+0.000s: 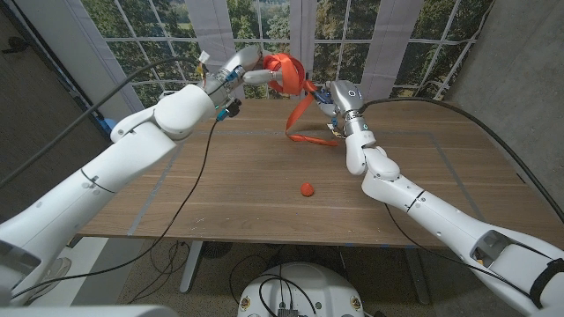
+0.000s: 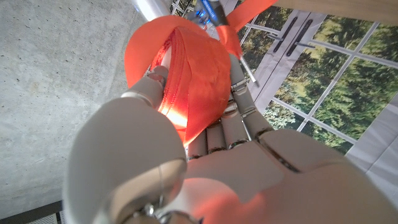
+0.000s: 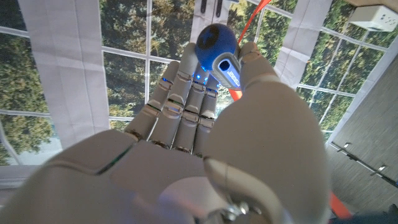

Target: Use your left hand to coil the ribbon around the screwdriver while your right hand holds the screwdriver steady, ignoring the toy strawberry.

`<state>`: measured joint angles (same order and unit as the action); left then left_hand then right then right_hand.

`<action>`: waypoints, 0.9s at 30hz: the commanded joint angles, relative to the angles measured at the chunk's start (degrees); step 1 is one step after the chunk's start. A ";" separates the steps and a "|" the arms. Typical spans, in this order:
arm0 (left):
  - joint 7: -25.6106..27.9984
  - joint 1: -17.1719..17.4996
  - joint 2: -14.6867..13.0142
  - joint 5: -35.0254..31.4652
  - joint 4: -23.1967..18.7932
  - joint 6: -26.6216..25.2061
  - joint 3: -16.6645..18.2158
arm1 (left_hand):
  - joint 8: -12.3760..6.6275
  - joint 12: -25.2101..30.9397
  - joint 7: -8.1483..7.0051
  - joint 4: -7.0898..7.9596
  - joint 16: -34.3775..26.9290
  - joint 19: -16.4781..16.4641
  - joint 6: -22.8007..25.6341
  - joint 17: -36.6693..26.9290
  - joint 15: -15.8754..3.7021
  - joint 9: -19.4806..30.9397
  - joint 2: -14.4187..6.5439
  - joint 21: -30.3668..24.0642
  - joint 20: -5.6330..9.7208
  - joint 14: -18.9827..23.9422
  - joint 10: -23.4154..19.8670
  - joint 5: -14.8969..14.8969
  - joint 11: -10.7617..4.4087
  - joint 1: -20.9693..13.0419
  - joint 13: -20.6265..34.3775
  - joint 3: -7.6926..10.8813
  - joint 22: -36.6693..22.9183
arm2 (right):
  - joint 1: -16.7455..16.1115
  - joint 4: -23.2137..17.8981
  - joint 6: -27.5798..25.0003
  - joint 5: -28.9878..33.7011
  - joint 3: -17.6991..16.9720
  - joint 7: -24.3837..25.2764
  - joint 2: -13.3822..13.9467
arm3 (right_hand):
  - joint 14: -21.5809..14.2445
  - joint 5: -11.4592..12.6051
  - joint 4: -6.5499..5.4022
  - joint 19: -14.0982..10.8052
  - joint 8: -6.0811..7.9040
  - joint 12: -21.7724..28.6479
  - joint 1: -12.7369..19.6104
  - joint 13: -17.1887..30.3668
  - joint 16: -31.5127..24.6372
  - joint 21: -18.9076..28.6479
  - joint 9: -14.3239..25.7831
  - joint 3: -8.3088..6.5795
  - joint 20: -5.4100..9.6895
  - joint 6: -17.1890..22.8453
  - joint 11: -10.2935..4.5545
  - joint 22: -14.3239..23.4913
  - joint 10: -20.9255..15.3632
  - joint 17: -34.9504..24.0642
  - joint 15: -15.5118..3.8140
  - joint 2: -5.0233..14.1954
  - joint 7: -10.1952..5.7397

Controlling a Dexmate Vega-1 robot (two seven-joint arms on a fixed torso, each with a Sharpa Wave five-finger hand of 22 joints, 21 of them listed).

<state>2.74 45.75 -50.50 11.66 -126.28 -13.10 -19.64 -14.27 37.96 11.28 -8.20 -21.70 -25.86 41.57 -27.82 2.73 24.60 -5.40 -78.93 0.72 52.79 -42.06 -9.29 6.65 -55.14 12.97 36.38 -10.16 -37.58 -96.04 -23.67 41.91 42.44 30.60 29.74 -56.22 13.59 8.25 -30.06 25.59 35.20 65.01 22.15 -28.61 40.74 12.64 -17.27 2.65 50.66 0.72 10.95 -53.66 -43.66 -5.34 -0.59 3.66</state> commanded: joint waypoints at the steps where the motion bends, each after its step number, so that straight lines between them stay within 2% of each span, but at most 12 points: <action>1: 0.14 2.09 0.39 2.16 2.84 0.59 -0.58 | -0.25 2.66 -7.15 1.38 -0.19 -0.01 11.32 -0.19 -13.00 0.23 -5.21 -0.21 0.03 10.58 -14.45 -0.38 -13.84 -3.76 9.54 1.96 -0.09 | -2.13 -2.37 0.73 -5.05 -4.03 4.75 0.54 | -3.49 0.47 -0.19 0.03 0.24 0.40 7.53 3.23 0.19 0.28 0.49 -0.13 0.01 7.00 -3.67 0.17 -4.09 -0.37 -6.88 7.71 -6.60; 2: -0.02 2.13 0.53 2.47 3.21 0.77 -0.74 | -0.24 2.60 -7.22 1.39 -0.15 0.02 11.37 -0.19 -13.07 0.20 -5.22 -0.21 0.09 10.53 -14.60 -0.38 -14.35 -3.75 9.38 1.96 -0.09 | -2.49 -2.62 1.19 -5.94 -4.53 5.02 0.59 | -3.47 0.48 -0.15 -0.06 0.27 0.37 7.59 3.17 0.24 0.36 0.50 -0.16 -0.02 7.09 -3.50 0.17 -4.19 -0.36 -6.93 7.71 -6.66; 5: 0.12 2.12 0.69 2.29 3.88 0.52 -1.54 | -0.20 2.64 -7.17 1.40 -0.11 0.07 11.40 -0.19 -13.04 0.20 -5.21 -0.22 0.05 10.51 -14.48 -0.37 -14.04 -3.72 9.57 1.95 -0.09 | -3.00 -3.32 -0.54 -4.62 -4.49 6.28 0.89 | -3.52 0.49 -0.22 0.00 0.25 0.34 7.55 3.30 0.23 0.44 0.51 -0.13 -0.03 7.10 -3.57 0.16 -4.07 -0.44 -6.93 7.78 -6.56; 6: -0.55 1.77 0.48 2.38 4.22 0.19 -1.96 | -0.21 2.63 -7.14 1.39 -0.11 0.01 11.38 -0.20 -13.07 0.24 -5.21 -0.24 0.08 10.52 -14.52 -0.37 -14.08 -3.73 9.55 1.95 -0.09 | -3.26 -3.56 0.67 -5.94 -5.06 6.02 1.28 | -3.47 0.49 -0.20 0.09 0.22 0.33 7.58 3.29 0.22 0.44 0.51 -0.11 0.00 7.04 -3.61 0.16 -4.12 -0.51 -6.96 7.78 -6.59; 8: -0.26 2.09 0.98 3.01 4.87 0.35 -2.07 | -0.20 2.63 -7.10 1.39 -0.08 0.10 11.38 -0.22 -13.03 0.30 -5.21 -0.23 0.06 10.52 -14.54 -0.37 -14.29 -3.71 9.58 1.94 -0.08 | -3.28 -3.57 -1.33 -4.54 -4.73 6.88 0.99 | -3.46 0.48 -0.21 0.09 0.21 0.34 7.59 3.35 0.20 0.49 0.55 -0.09 0.01 6.98 -3.60 0.16 -4.10 -0.58 -6.97 7.80 -6.60; 13: -0.18 2.15 1.19 3.24 6.11 0.10 -2.92 | -0.17 2.55 -7.04 1.39 -0.07 0.03 11.46 -0.21 -13.05 0.32 -5.24 -0.28 0.04 10.67 -14.48 -0.37 -14.10 -3.69 9.59 1.97 -0.08 | -4.11 -3.85 -1.37 -6.21 -6.14 8.37 0.86 | -3.43 0.50 -0.22 0.09 0.22 0.29 7.59 3.41 0.32 0.62 0.54 -0.09 -0.04 7.10 -3.59 0.15 -4.10 -0.57 -6.90 7.81 -6.55; 18: 2.23 3.01 0.97 1.88 5.80 -1.15 -2.99 | -0.11 2.45 -7.12 1.34 -0.02 -0.02 11.38 -0.29 -13.07 0.37 -5.19 -0.32 0.05 10.53 -14.61 -0.36 -14.13 -3.70 9.43 1.94 -0.08 | -4.46 -3.64 -1.56 -7.06 -6.83 9.88 0.71 | -3.50 0.51 -0.20 0.19 0.18 0.16 7.60 3.35 0.38 0.75 0.53 -0.05 -0.03 7.14 -3.54 0.14 -4.13 -0.61 -6.92 7.75 -6.51; 27: 3.84 3.58 1.85 2.63 8.17 -3.16 -3.63 | -0.05 2.45 -6.99 1.33 0.03 -0.01 11.55 -0.32 -13.04 0.39 -5.23 -0.38 -0.01 10.63 -14.58 -0.37 -14.08 -3.68 9.61 1.94 -0.07 | -5.15 -3.52 0.38 -9.07 -8.06 12.13 1.30 | -3.70 0.54 -0.24 0.22 0.13 0.07 7.59 3.30 0.45 1.05 0.55 0.00 -0.10 7.20 -3.54 0.12 -4.49 -0.73 -6.92 7.79 -6.46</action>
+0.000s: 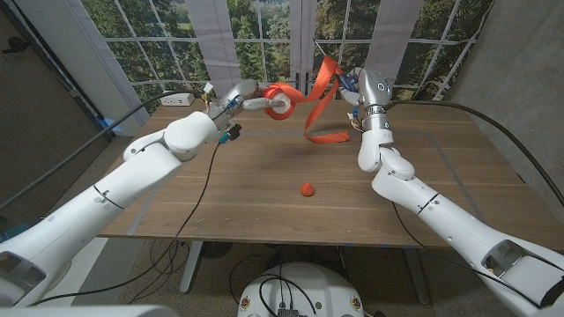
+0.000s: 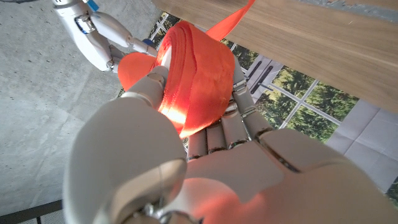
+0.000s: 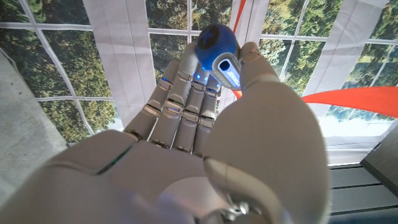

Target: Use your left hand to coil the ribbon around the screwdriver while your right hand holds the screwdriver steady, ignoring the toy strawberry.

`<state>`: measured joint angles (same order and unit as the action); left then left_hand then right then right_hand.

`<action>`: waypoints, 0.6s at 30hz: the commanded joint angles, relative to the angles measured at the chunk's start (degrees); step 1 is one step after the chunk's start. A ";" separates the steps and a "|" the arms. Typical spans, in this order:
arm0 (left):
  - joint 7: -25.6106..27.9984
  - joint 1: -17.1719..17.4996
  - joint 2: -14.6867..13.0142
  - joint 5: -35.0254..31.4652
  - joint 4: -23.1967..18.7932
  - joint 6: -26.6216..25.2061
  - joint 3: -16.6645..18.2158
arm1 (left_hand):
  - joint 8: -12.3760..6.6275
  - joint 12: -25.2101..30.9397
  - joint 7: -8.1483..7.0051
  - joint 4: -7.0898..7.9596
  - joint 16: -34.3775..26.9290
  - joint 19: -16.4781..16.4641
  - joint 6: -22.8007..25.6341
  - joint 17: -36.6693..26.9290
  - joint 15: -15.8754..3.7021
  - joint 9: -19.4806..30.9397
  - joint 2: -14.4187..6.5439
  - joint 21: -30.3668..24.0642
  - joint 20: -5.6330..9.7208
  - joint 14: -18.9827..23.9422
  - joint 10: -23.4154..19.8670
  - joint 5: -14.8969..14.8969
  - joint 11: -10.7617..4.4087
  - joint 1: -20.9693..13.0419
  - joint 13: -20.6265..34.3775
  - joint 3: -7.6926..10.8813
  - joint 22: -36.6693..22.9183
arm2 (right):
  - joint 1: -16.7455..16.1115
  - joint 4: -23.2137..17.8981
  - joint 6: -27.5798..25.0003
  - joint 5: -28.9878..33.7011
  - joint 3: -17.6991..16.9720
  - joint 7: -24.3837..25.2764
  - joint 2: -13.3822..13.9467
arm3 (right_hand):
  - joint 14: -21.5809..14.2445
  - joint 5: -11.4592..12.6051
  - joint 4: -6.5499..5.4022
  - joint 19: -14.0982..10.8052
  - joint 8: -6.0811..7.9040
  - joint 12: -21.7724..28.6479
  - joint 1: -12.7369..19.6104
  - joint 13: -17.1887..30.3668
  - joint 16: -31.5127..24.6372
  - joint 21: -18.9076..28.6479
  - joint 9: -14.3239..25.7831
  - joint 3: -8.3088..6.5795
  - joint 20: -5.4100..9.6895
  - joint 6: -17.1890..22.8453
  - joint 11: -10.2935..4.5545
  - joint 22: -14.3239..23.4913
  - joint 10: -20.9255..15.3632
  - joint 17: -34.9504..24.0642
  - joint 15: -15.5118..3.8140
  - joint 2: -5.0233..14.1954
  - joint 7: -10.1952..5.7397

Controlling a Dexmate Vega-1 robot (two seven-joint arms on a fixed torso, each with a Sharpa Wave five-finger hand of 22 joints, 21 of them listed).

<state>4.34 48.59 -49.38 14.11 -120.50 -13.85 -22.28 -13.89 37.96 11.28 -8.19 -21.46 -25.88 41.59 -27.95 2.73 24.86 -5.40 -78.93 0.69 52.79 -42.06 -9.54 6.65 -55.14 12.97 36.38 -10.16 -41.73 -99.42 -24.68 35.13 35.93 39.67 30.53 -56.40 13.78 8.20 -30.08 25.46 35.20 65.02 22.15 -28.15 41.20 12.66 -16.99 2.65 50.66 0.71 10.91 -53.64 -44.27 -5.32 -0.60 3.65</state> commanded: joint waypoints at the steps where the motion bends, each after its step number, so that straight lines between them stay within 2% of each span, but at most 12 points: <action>1: 1.76 0.65 0.95 1.01 3.01 -2.26 -0.90 | -0.42 2.46 -7.01 1.31 -0.20 -0.01 11.53 -0.19 -13.03 0.12 -5.23 -0.39 0.01 10.61 -14.57 -0.12 -14.00 -3.68 9.63 1.96 -0.06 | -1.12 -0.13 1.63 -2.46 -1.69 3.59 0.35 | -3.51 0.36 -0.17 0.25 0.25 0.03 7.61 3.32 0.02 0.61 0.52 -0.28 -0.10 7.19 -3.58 0.16 -4.40 -0.10 -6.94 7.79 -6.43; 10: 1.14 -0.77 1.72 2.33 5.94 -4.16 -2.40 | -0.34 2.39 -7.05 1.27 -0.14 0.01 11.47 -0.21 -12.96 0.18 -5.24 -0.42 0.03 10.65 -14.62 -0.12 -13.81 -3.71 9.60 2.00 -0.06 | -2.49 -1.73 7.86 -5.08 -3.45 6.51 0.81 | -3.61 0.34 -0.23 0.31 0.21 0.02 7.54 3.48 0.01 0.78 0.56 -0.21 -0.10 7.18 -3.52 0.14 -4.46 -0.24 -6.89 7.82 -6.38; 11: 1.06 -1.04 1.60 2.18 6.14 -4.50 -2.66 | -0.34 2.40 -7.05 1.27 -0.16 -0.01 11.45 -0.21 -12.90 0.20 -5.23 -0.43 0.01 10.70 -14.61 -0.12 -13.73 -3.71 9.64 2.00 -0.06 | -2.47 -2.13 6.49 -3.42 -3.04 7.24 0.66 | -3.59 0.34 -0.23 0.31 0.20 0.03 7.55 3.49 0.02 0.81 0.55 -0.20 -0.11 7.19 -3.58 0.14 -4.51 -0.26 -6.90 7.82 -6.40; 13: 1.95 -1.02 1.70 2.02 6.28 -5.40 -2.74 | -0.34 2.38 -7.04 1.27 -0.16 -0.05 11.44 -0.22 -12.90 0.25 -5.22 -0.45 0.00 10.74 -14.73 -0.11 -13.93 -3.70 9.56 1.99 -0.06 | -2.76 -2.75 8.28 -4.27 -3.45 6.69 1.33 | -3.60 0.34 -0.24 0.34 0.19 -0.01 7.53 3.52 0.03 0.84 0.57 -0.19 -0.09 7.17 -3.54 0.13 -4.42 -0.29 -6.87 7.82 -6.40; 16: 2.45 -1.24 1.49 2.09 6.58 -6.32 -2.63 | -0.31 2.39 -7.02 1.24 -0.14 -0.02 11.51 -0.23 -12.97 0.21 -5.21 -0.45 0.05 10.74 -14.78 -0.11 -13.99 -3.72 9.59 2.01 -0.06 | -3.24 -3.52 8.28 -3.95 -3.75 6.95 1.34 | -3.62 0.35 -0.21 0.35 0.15 -0.01 7.56 3.59 0.09 0.93 0.58 -0.19 -0.11 7.12 -3.56 0.13 -4.48 -0.29 -6.85 7.79 -6.42; 18: 3.11 -1.39 1.36 1.81 6.69 -7.07 -2.65 | -0.31 2.42 -7.03 1.24 -0.10 -0.04 11.55 -0.24 -12.94 0.23 -5.21 -0.47 0.00 10.68 -14.66 -0.11 -13.48 -3.71 9.75 2.00 -0.06 | -3.64 -3.62 9.11 -4.02 -4.03 7.59 1.28 | -3.60 0.36 -0.22 0.33 0.15 -0.05 7.56 3.60 0.11 0.99 0.58 -0.18 -0.11 7.15 -3.64 0.12 -4.45 -0.33 -6.86 7.80 -6.40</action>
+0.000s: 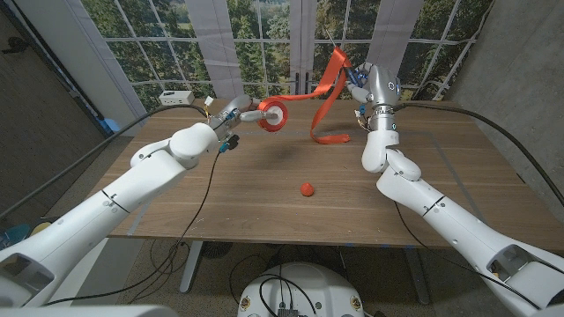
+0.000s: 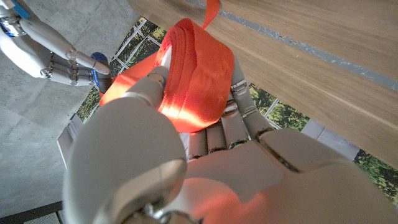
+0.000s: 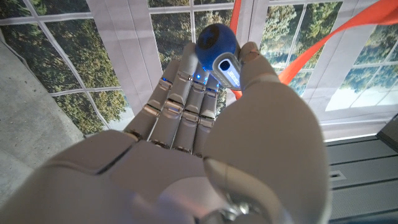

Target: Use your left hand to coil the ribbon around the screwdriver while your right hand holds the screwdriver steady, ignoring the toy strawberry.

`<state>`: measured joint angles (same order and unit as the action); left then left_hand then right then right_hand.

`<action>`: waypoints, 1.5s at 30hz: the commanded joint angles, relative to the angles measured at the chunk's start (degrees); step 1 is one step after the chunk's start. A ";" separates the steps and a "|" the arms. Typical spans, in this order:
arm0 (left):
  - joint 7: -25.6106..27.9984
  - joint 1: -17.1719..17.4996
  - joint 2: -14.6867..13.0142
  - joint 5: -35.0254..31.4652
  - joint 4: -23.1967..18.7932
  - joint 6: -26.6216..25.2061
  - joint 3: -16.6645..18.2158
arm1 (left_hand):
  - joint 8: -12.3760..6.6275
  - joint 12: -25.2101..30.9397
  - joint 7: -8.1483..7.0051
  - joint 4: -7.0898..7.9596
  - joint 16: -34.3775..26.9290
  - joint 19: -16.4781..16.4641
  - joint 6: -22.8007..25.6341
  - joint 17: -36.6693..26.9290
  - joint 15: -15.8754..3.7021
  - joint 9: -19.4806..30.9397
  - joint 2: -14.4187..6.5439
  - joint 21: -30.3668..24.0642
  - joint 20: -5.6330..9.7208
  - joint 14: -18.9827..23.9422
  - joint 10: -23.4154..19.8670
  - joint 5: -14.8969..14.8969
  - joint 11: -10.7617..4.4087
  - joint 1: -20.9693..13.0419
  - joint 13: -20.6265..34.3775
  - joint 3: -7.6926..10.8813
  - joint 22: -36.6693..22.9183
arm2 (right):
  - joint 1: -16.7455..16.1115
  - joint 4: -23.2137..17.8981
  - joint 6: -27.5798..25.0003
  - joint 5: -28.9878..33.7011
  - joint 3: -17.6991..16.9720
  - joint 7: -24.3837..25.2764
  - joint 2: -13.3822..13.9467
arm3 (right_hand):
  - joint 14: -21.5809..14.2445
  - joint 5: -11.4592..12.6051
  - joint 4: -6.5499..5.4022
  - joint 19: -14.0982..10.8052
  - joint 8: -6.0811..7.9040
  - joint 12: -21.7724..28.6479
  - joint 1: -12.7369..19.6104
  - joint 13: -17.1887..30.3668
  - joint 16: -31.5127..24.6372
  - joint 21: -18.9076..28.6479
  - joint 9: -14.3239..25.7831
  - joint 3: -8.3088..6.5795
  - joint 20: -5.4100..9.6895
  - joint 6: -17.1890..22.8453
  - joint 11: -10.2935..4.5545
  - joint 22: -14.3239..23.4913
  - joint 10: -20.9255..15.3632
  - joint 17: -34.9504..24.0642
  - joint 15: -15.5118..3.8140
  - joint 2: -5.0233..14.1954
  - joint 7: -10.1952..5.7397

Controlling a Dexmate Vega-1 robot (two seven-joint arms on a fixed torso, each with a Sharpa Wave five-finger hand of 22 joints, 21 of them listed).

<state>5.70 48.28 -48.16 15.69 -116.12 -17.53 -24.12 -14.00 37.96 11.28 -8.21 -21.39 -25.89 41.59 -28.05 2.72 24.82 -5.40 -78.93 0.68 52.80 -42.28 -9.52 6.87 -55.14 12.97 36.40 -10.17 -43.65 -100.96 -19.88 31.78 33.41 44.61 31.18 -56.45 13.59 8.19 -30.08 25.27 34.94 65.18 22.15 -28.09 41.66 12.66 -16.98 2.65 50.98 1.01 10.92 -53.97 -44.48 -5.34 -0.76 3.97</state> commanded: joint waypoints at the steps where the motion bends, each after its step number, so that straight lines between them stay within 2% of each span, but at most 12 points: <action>1: 2.27 -0.99 0.19 0.19 2.38 -3.68 -0.70 | -0.17 2.39 -6.99 1.29 -0.17 0.00 11.51 -0.11 -12.93 0.26 -5.23 -0.47 0.02 10.73 -14.46 -0.13 -13.92 -3.69 9.71 1.99 -0.05 | -2.00 -2.35 4.82 -1.30 -1.82 2.42 0.62 | -3.60 0.55 -0.23 0.34 0.35 0.18 7.37 3.61 0.05 0.55 0.58 -0.19 -0.11 6.86 -3.89 0.11 -4.07 -0.12 -6.80 7.99 -6.69; 8: 4.81 -1.13 -0.24 -0.31 3.01 -6.43 -0.11 | -0.09 2.33 -7.02 1.33 -0.07 0.06 11.41 -0.09 -12.91 0.36 -5.24 -0.48 0.01 10.77 -14.52 -0.12 -14.37 -3.65 9.74 2.04 -0.05 | -3.35 -3.01 10.47 -4.69 -3.19 0.86 1.47 | -3.61 0.55 -0.26 0.49 0.26 0.06 7.35 3.64 0.08 0.68 0.57 -0.14 0.03 6.80 -3.94 0.09 -4.04 -0.25 -6.82 8.01 -6.82; 12: 4.74 -1.86 0.16 0.34 4.18 -6.57 -0.08 | -0.09 2.27 -6.92 1.26 -0.04 0.02 11.53 -0.12 -12.96 0.35 -5.20 -0.52 -0.04 10.70 -14.50 -0.12 -13.96 -3.68 9.73 2.04 -0.05 | -3.90 -3.63 13.84 -5.28 -3.43 0.43 1.89 | -3.50 0.55 -0.22 0.50 0.28 0.08 7.42 3.75 0.05 0.77 0.59 -0.10 0.01 6.88 -3.98 0.09 -4.08 -0.42 -6.91 8.01 -6.82; 21: 3.48 -5.91 1.33 -0.18 6.85 -7.43 -2.03 | 0.01 2.23 -6.95 1.19 -0.03 -0.05 11.48 -0.19 -12.83 0.39 -5.21 -0.59 0.00 10.78 -14.55 -0.13 -14.15 -3.73 9.80 2.05 -0.05 | -4.35 -5.64 19.73 -4.26 -2.73 -2.98 3.10 | -3.46 0.56 -0.19 0.62 0.22 -0.05 7.48 3.85 0.21 0.99 0.65 -0.09 0.05 6.82 -3.98 0.08 -4.00 -0.49 -6.93 8.02 -6.85; 29: 2.77 -10.55 3.31 -1.59 10.14 -8.71 -4.30 | 0.03 2.18 -6.88 1.16 0.06 0.00 11.64 -0.23 -12.83 0.39 -5.21 -0.62 -0.01 10.67 -14.50 -0.13 -14.08 -3.76 9.87 2.05 -0.05 | -4.83 -6.85 25.69 -4.79 -3.01 -8.12 5.18 | -3.53 0.56 -0.17 0.70 0.21 -0.16 7.51 3.88 0.30 1.18 0.64 -0.04 0.10 6.98 -4.17 0.06 -4.03 -0.57 -6.97 7.97 -6.92; 35: 2.80 -12.56 3.90 -2.08 10.80 -9.84 -4.67 | 0.11 2.12 -7.04 1.17 0.07 -0.02 11.58 -0.25 -12.88 0.40 -5.20 -0.66 -0.01 10.77 -14.58 -0.13 -14.19 -3.74 9.82 2.05 -0.06 | -6.04 -7.44 25.83 -3.16 -3.82 -8.55 4.89 | -3.55 0.59 -0.13 0.74 0.25 -0.32 7.50 3.71 0.48 1.34 0.61 -0.01 0.19 7.27 -4.01 0.05 -4.18 -0.52 -6.90 7.81 -7.02; 38: 3.53 -13.19 4.12 -2.38 10.42 -10.83 -4.53 | 0.16 2.07 -7.06 1.17 0.08 0.11 11.57 -0.27 -12.88 0.37 -5.19 -0.64 -0.03 10.77 -14.40 -0.13 -13.77 -3.73 9.91 2.04 -0.06 | -6.67 -7.75 25.88 -2.46 -4.10 -8.84 4.89 | -3.64 0.62 -0.13 0.79 0.20 -0.39 7.51 3.76 0.51 1.41 0.60 0.00 0.20 7.22 -4.22 0.04 -4.09 -0.53 -6.94 7.81 -7.05; 40: 3.24 -13.95 3.96 -2.63 10.15 -11.66 -4.75 | 0.19 2.09 -7.05 1.15 0.10 -0.01 11.57 -0.27 -12.88 0.36 -5.20 -0.69 -0.01 10.80 -14.56 -0.14 -14.18 -3.76 9.90 2.06 -0.06 | -6.87 -7.58 27.21 -3.29 -4.30 -9.53 5.04 | -3.66 0.62 -0.14 0.82 0.20 -0.40 7.51 3.78 0.51 1.44 0.59 0.02 0.25 7.27 -4.19 0.04 -4.11 -0.56 -6.97 7.80 -7.16; 45: 3.43 -15.49 4.00 -3.09 9.25 -13.23 -4.73 | 0.22 2.05 -6.98 1.18 0.13 -0.03 11.59 -0.28 -12.88 0.36 -5.19 -0.72 0.01 10.84 -14.57 -0.14 -13.92 -3.73 9.92 2.04 -0.06 | -7.21 -7.90 26.65 -1.12 -4.09 -10.32 5.03 | -3.67 0.66 -0.16 0.84 0.19 -0.49 7.47 3.64 0.63 1.58 0.57 0.05 0.28 7.39 -4.06 0.02 -4.36 -0.56 -6.92 7.77 -7.05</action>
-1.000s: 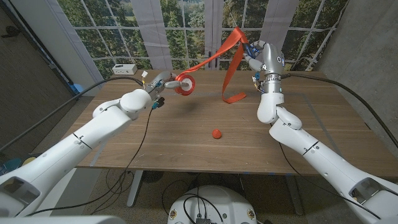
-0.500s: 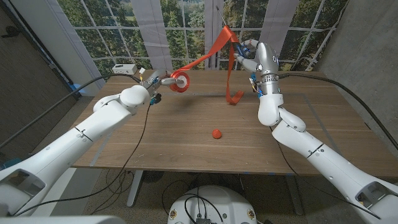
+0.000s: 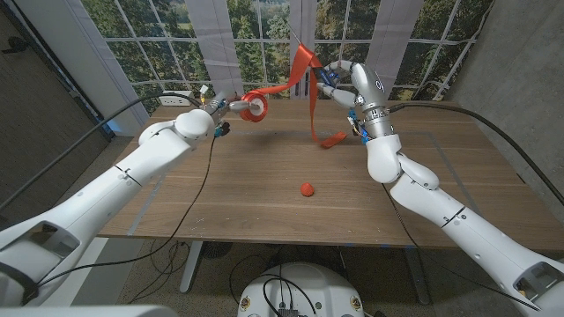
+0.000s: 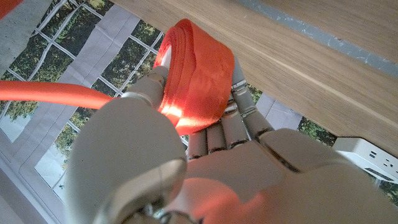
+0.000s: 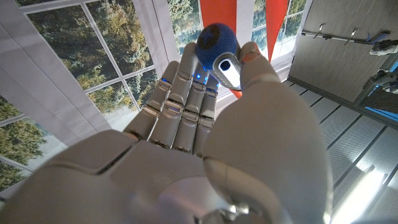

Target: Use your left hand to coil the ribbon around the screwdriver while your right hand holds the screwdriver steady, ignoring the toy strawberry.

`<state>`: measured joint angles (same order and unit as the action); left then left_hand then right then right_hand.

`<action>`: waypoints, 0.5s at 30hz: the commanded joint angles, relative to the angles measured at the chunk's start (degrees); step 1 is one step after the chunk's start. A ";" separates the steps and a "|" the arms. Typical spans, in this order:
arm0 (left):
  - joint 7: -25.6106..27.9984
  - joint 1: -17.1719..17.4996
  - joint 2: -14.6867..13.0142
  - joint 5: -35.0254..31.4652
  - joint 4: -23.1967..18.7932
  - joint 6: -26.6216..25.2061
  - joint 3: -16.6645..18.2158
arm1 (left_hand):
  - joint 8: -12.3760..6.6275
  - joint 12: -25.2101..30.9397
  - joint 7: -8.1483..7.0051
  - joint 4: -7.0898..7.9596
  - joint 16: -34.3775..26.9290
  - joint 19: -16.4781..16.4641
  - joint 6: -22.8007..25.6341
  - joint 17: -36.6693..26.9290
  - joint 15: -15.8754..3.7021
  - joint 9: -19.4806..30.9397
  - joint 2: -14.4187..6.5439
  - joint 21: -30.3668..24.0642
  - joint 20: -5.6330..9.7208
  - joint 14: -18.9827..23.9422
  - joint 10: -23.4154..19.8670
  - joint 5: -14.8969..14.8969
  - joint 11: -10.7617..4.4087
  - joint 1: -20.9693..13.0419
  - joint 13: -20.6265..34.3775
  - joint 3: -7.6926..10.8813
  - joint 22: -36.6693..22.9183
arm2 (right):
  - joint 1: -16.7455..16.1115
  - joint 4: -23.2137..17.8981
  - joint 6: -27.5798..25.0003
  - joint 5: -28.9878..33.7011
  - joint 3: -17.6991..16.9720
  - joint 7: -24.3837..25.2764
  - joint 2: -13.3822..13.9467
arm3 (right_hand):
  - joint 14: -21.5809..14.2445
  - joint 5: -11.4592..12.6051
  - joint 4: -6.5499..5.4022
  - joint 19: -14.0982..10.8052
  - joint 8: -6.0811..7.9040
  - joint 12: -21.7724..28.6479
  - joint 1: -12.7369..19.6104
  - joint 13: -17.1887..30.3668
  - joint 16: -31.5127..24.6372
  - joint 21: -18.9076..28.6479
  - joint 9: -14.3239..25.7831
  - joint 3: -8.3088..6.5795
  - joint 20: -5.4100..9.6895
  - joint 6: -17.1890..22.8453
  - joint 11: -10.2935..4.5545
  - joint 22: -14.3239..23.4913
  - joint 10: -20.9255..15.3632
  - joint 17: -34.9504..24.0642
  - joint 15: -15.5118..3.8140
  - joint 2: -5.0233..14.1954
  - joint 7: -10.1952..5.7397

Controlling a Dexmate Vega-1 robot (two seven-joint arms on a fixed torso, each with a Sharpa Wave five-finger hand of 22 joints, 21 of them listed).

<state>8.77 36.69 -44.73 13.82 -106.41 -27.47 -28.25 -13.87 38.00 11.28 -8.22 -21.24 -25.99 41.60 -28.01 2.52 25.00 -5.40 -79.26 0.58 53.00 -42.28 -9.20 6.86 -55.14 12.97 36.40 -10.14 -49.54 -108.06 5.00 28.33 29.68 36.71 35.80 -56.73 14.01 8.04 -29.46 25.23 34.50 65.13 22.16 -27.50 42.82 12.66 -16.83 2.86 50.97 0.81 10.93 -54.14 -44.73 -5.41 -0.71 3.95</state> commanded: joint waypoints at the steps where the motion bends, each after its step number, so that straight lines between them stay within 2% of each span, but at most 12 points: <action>1: 0.40 -4.15 0.57 -1.23 -0.70 -3.53 -0.49 | 0.07 1.99 -6.98 1.17 -0.04 0.05 11.58 -0.32 -12.74 0.22 -5.19 -0.40 0.10 10.68 -14.71 -0.47 -14.11 -3.73 9.83 2.05 -0.08 | -1.34 -0.81 1.56 2.84 -0.29 -2.54 0.42 | -3.37 0.24 0.00 0.24 0.22 -0.06 7.52 3.66 0.07 0.43 0.57 -0.08 0.09 7.40 -3.92 0.01 -4.15 -0.30 -6.86 7.65 -7.08; 13: 0.24 -8.08 0.55 -1.89 -3.67 -6.39 -0.31 | 0.08 1.85 -7.08 1.16 0.05 0.08 11.62 -0.36 -12.73 0.33 -5.18 -0.43 0.18 10.65 -14.61 -0.48 -14.34 -3.73 9.88 2.04 -0.07 | -1.32 -0.11 0.20 7.67 1.54 -3.17 -0.01 | -3.40 0.37 0.03 0.42 0.16 -0.30 7.60 3.69 0.28 0.69 0.52 -0.04 0.14 7.61 -3.91 -0.01 -4.16 -0.35 -6.94 7.59 -7.14; 15: 0.19 -8.85 0.65 -2.40 -3.91 -6.98 -0.75 | 0.09 1.89 -7.06 1.16 0.07 0.06 11.63 -0.38 -12.74 0.34 -5.15 -0.44 0.17 10.61 -14.72 -0.48 -14.23 -3.72 9.92 2.01 -0.07 | -1.16 0.12 1.22 6.69 1.62 -3.90 0.21 | -3.40 0.40 0.07 0.45 0.16 -0.37 7.66 3.63 0.33 0.75 0.52 -0.04 0.15 7.66 -3.71 -0.02 -4.21 -0.36 -6.98 7.56 -7.09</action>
<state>8.97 31.34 -44.23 12.76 -108.38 -31.77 -28.48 -13.68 38.00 11.28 -8.22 -21.20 -25.99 41.60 -28.29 2.52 25.13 -5.40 -79.35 0.58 53.00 -42.28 -9.54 6.86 -55.14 12.97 36.40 -10.15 -50.65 -108.47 6.22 32.58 30.14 34.03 36.02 -56.82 14.02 8.05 -29.27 25.19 34.26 65.16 22.65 -27.49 43.26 12.66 -16.67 2.65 50.96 0.80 10.94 -54.15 -44.96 -5.32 -0.74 3.95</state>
